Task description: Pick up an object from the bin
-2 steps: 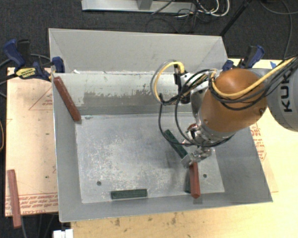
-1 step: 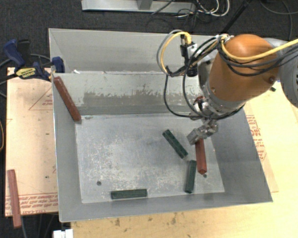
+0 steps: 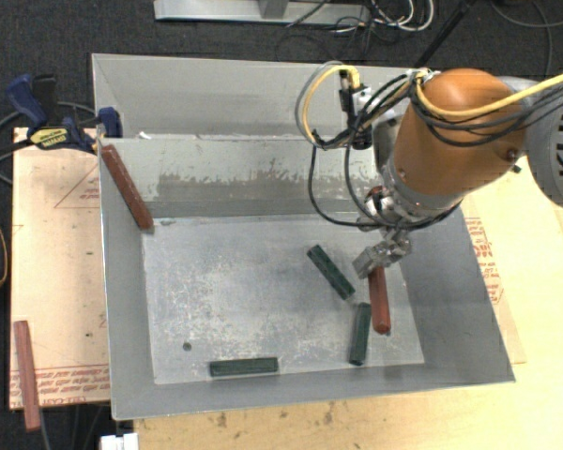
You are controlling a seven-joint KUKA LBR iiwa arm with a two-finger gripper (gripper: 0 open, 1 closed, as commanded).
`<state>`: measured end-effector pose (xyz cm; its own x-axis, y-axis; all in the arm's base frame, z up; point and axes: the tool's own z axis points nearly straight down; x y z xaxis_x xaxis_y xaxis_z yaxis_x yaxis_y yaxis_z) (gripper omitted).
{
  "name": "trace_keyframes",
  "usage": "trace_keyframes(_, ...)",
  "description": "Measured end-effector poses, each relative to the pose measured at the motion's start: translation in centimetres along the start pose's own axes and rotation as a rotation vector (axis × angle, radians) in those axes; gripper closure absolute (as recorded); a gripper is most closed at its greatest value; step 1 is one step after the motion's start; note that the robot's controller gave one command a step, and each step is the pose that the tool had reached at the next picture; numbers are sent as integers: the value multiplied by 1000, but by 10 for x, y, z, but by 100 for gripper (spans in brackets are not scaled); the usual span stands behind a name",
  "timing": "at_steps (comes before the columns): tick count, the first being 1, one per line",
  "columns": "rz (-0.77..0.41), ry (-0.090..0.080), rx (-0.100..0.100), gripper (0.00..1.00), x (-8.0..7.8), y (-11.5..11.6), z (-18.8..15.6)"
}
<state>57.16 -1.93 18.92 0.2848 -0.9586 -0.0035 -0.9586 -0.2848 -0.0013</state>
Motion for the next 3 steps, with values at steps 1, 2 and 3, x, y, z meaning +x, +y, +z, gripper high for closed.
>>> trace_keyframes(1, 0, 0, -1, 100, 0, 0, 0)
trace_keyframes(2, 0, -1, -1, 100, 0, 0, 1)
trace_keyframes(3, 0, -1, -1, 100, 0, 0, 1)
